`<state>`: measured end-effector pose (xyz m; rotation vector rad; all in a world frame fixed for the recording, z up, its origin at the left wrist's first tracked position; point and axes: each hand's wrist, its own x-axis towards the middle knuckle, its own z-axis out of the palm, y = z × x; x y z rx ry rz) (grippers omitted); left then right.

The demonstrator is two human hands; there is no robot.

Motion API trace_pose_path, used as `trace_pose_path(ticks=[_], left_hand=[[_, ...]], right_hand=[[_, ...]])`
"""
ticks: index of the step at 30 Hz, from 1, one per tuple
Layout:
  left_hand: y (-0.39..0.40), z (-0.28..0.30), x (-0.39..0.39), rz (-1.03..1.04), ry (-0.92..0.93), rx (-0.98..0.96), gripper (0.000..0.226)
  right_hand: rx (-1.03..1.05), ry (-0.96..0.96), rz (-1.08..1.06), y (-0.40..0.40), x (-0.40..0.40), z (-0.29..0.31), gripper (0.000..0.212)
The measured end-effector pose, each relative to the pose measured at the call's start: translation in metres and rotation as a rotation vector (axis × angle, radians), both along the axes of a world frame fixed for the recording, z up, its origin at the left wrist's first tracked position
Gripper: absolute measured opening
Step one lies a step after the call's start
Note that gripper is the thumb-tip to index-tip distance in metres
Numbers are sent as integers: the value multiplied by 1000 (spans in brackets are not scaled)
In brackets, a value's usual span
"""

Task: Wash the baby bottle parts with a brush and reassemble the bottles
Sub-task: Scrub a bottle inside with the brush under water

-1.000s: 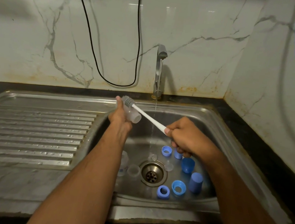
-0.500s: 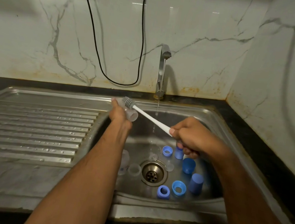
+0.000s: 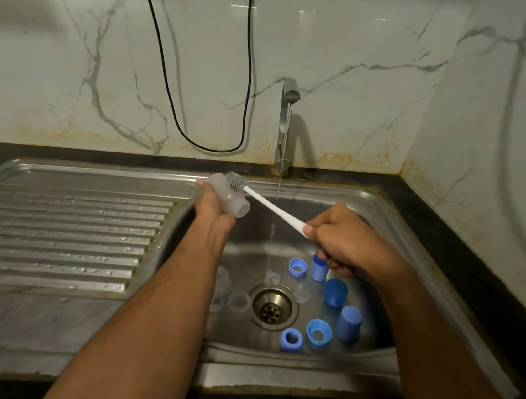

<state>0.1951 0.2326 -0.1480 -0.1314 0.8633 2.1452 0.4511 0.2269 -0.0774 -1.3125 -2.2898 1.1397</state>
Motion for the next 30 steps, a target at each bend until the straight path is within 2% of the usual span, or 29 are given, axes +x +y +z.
trace_pose_path(ticks=[2,4,8,11,14,16,18,22,26,27,30], left_hand=[[1,-1,1,-51,-19,10,75],[3,-2,5,-60,43,-30,79],[10,-3,19,-54,132,-114,69],[5,2,15,-2,137,-104,65],[-6,6,1,67,96,-65,62],[-6,6,0,76,97,-106,63],[-3,6,7,73,116,-163,65],[-4,8,8,50,124,-155,63],[-9,10,5,61,159,-164,26],[-9,9,5,23,175,-148,22],[-3,5,5,-58,166,-111,31]], right_hand=[[38,9,9,0,-5,-6,21],[97,32,1,-2,-12,-10,23],[235,40,-17,-7,-27,-15,22],[131,35,-33,-2,-20,-15,23],[32,-117,15,4,1,-6,23],[36,-251,105,1,5,0,26],[-1,-276,156,-6,-3,-1,25],[112,-290,41,-6,-8,-3,23],[199,-174,-94,2,2,4,21],[183,-129,-90,1,1,5,20],[80,-6,-25,-9,-7,3,18]])
